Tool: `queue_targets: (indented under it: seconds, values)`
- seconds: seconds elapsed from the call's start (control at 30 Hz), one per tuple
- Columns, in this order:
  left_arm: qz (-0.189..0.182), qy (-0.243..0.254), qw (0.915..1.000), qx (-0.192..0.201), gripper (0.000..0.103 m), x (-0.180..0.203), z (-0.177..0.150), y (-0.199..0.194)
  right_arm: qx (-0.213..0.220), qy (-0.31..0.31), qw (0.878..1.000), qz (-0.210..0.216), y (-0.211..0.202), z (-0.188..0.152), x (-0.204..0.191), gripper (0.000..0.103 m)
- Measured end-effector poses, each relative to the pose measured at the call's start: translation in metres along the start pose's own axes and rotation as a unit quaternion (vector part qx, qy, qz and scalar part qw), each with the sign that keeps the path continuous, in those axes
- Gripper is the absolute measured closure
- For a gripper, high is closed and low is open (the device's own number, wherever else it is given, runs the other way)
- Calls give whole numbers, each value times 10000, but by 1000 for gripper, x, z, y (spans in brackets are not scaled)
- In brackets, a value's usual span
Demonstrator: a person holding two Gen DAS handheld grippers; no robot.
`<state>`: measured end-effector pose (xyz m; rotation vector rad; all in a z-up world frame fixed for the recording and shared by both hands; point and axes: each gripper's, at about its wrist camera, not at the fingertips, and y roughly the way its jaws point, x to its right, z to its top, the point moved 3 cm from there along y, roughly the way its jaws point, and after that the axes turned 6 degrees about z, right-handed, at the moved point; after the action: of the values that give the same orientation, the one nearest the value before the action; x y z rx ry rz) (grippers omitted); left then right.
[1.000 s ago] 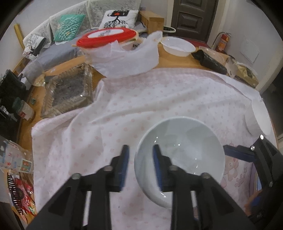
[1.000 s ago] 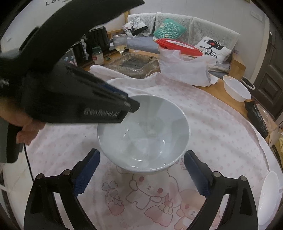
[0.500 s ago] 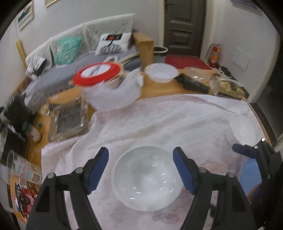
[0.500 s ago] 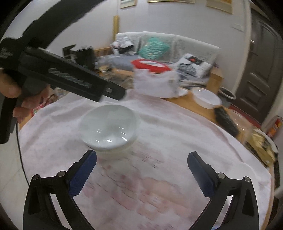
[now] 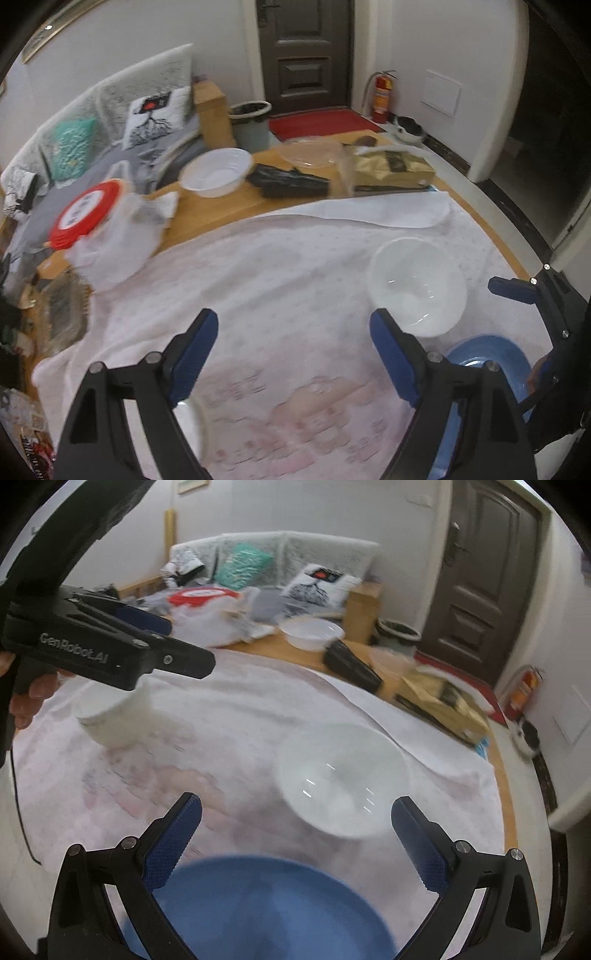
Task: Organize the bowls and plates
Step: 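Grasp another white bowl rim with both grippers and lift it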
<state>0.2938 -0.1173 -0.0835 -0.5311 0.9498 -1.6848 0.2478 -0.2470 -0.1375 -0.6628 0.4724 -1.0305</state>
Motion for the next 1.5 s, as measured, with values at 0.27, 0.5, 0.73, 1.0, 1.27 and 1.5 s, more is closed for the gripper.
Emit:
queue_targets:
  seconds: [0.27, 0.5, 0.73, 1.0, 1.27, 1.5]
  values:
    - [-1, 272, 9987, -438, 21, 46, 5, 58, -395, 183, 9989, 195, 23, -14, 38, 1]
    - [-416, 41, 9961, -782, 57, 60, 5, 90, -651, 170, 9967, 455, 48, -14, 45, 3]
    - [-565, -4, 9944, -892, 84, 71, 6, 107, -767, 112, 9946, 695, 64, -7, 48, 8]
    - [-641, -77, 9939, -892, 95, 72, 7, 113, -936, 110, 9919, 855, 79, -4, 49, 10]
    - [-652, -99, 9940, -871, 95, 73, 8, 112, -922, 79, 9919, 867, 82, -4, 50, 10]
    - [-635, -63, 9946, -814, 94, 75, 8, 103, -869, 196, 9928, 805, 75, -5, 48, 12]
